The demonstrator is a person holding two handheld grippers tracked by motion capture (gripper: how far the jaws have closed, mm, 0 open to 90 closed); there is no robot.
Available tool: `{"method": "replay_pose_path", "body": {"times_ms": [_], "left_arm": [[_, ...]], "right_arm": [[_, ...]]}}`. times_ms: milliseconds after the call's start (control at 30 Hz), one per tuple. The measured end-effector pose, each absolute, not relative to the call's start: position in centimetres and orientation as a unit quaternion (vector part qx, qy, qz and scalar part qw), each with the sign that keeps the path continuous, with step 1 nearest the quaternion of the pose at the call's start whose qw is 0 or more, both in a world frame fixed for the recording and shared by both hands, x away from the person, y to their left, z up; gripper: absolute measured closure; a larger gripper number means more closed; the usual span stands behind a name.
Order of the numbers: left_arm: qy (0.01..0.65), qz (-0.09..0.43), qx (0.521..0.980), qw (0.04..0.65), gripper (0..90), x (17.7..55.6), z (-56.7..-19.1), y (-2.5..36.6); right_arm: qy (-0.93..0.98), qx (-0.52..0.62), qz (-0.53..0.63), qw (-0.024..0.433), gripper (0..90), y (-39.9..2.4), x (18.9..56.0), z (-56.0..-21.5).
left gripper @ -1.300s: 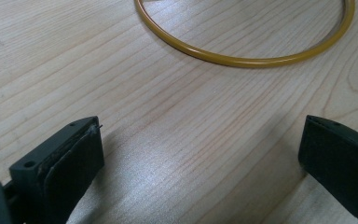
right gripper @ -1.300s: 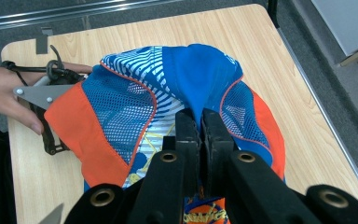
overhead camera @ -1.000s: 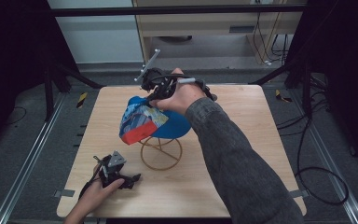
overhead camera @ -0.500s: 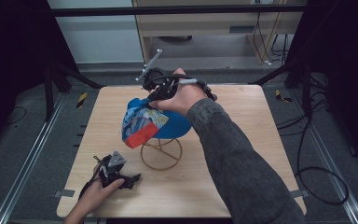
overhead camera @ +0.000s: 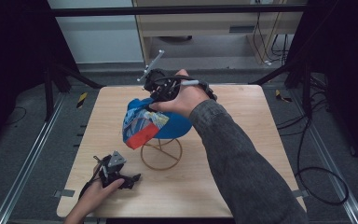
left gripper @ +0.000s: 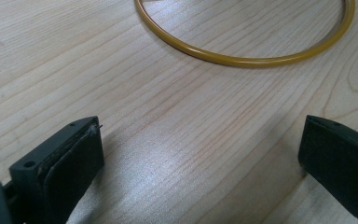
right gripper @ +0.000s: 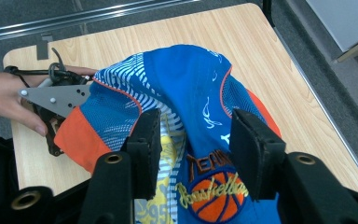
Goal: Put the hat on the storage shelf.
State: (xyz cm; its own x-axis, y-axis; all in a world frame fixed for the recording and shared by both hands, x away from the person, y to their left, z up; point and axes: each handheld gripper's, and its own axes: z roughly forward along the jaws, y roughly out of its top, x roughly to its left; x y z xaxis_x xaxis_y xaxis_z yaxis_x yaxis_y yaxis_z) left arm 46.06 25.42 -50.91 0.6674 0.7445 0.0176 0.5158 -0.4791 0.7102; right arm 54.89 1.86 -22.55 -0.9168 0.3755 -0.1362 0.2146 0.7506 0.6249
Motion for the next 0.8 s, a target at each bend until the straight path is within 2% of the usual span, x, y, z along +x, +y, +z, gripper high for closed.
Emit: {"method": "replay_pose_path", "body": {"times_ms": [433,800], "left_arm": [[0.373,0.164,0.844,0.349,0.0,46.1,-50.9,25.4],[0.373,0.165,0.844,0.348,0.0,46.0,-50.9,25.4]], "right_arm": [[0.919,0.172,0.331,0.13,44.7,0.3,54.2,-22.8],[0.907,0.189,0.349,0.144,31.1,-0.9,53.4,-23.0]]}}
